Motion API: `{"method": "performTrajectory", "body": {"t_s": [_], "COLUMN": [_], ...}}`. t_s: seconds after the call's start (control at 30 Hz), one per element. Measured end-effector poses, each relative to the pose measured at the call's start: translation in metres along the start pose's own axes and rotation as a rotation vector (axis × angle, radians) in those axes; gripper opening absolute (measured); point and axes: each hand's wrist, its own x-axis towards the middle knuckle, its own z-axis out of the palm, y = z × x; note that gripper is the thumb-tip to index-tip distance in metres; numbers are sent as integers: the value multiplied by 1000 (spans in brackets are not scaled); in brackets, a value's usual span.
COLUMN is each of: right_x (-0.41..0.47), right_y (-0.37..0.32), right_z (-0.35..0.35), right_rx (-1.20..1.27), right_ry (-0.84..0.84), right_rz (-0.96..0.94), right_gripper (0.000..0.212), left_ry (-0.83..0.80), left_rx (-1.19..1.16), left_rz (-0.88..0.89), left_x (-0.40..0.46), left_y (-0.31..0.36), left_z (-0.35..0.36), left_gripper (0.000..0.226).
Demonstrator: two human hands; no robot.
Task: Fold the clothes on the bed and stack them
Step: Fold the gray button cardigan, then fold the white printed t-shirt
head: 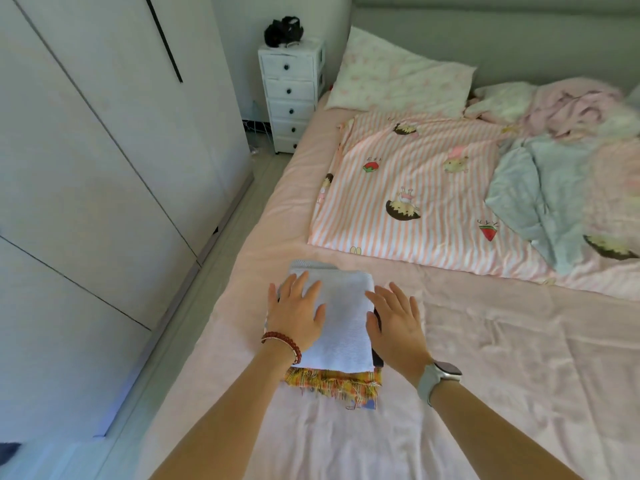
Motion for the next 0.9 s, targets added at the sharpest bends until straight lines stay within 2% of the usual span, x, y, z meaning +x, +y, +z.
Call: {"method": "performTrajectory", "body": {"t_s": [0.17, 0.27, 0.33, 0.6, 0.9], "right_x": [-85, -157, -203, -365, -534], "right_y": [4, 18, 34, 136, 308], "right_z": [-64, -93, -108, -139, -204], "right_rx": [73, 112, 122, 157, 146], "right_ry": [112, 207, 247, 371, 430], "right_rz": [144, 252, 325, 695, 961], "right_gripper": [37, 35, 33, 33, 37], "left_ry": [102, 218, 235, 72, -51], "left_rx": [-111, -224, -281, -268, -186], "left_rz": [198, 300, 351, 603, 854], "left_x": [-55, -100, -124, -184, -255], "left_y": [50, 90, 117, 276, 539], "left_z": [-45, -48, -40, 10, 81], "left_gripper": [40, 28, 24, 36, 37]}}
